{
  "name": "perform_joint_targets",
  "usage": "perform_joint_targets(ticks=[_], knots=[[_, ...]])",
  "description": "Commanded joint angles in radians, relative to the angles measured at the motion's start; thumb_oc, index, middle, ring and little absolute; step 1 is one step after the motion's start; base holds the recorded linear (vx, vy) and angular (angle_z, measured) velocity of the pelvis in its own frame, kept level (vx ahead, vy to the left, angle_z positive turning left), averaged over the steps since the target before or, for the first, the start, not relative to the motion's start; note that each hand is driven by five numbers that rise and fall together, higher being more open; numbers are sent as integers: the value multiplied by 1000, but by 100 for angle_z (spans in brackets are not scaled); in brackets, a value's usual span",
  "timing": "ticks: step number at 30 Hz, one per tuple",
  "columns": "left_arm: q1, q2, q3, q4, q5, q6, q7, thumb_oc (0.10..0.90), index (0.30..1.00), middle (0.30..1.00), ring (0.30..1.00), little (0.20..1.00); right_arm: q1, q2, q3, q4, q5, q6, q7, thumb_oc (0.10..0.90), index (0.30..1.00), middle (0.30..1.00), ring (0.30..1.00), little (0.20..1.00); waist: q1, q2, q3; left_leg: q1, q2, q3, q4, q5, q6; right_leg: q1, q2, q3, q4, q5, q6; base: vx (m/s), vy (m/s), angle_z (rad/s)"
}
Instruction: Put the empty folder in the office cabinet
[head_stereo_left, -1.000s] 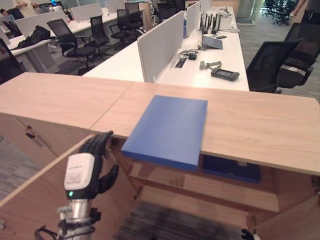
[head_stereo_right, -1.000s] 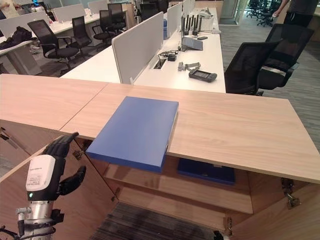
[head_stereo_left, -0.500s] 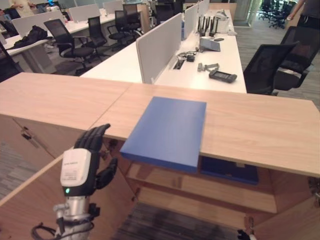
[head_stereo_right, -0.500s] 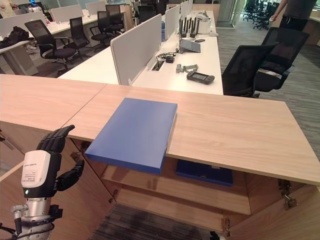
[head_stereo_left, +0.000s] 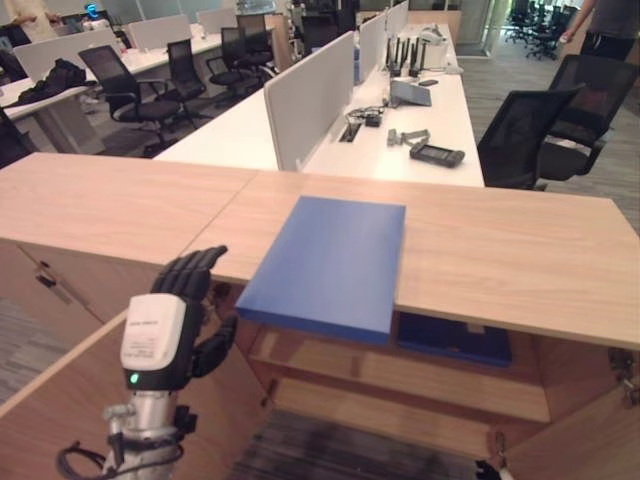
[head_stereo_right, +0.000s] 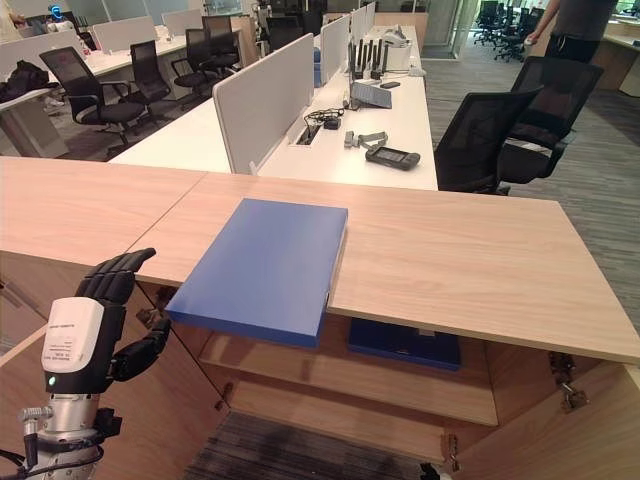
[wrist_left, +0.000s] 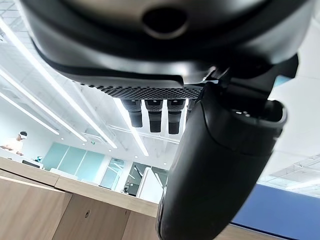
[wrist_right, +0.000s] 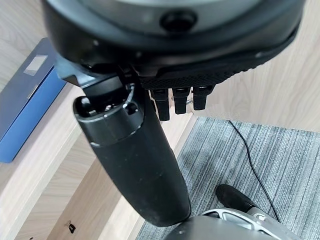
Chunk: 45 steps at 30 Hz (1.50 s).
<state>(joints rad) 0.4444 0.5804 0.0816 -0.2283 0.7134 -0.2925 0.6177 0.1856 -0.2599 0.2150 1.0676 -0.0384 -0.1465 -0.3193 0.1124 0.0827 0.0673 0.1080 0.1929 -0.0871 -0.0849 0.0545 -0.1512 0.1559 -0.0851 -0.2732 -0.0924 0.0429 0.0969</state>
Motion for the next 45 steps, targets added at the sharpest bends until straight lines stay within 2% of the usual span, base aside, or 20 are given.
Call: perform_joint_targets(ticks=[1,20,45], knots=[[-93,74,57,-111,-27,-53,20,800,900,900,900,900,-59,-4,15,-45,0,-36,-22,800,900,900,900,900,-6,-20,-15,-34,54,-5,-2,44,-69,11,-37,29,41,-85,68,12,-3,-3],[-125,86,0,-116,-50,-62,-30,800,900,900,900,900,-59,4,1,-21,32,-36,-25,800,900,900,900,900,-34,-19,-18,-16,60,7,-2,36,-64,14,-36,48,46,-88,67,4,0,-3],[-161,97,-67,-114,-70,-67,-78,800,900,900,900,900,-69,18,2,17,40,-27,-29,800,900,900,900,900,-47,-14,-19,-6,60,18,-2,39,-58,11,-42,57,52,-78,67,2,-1,-2]])
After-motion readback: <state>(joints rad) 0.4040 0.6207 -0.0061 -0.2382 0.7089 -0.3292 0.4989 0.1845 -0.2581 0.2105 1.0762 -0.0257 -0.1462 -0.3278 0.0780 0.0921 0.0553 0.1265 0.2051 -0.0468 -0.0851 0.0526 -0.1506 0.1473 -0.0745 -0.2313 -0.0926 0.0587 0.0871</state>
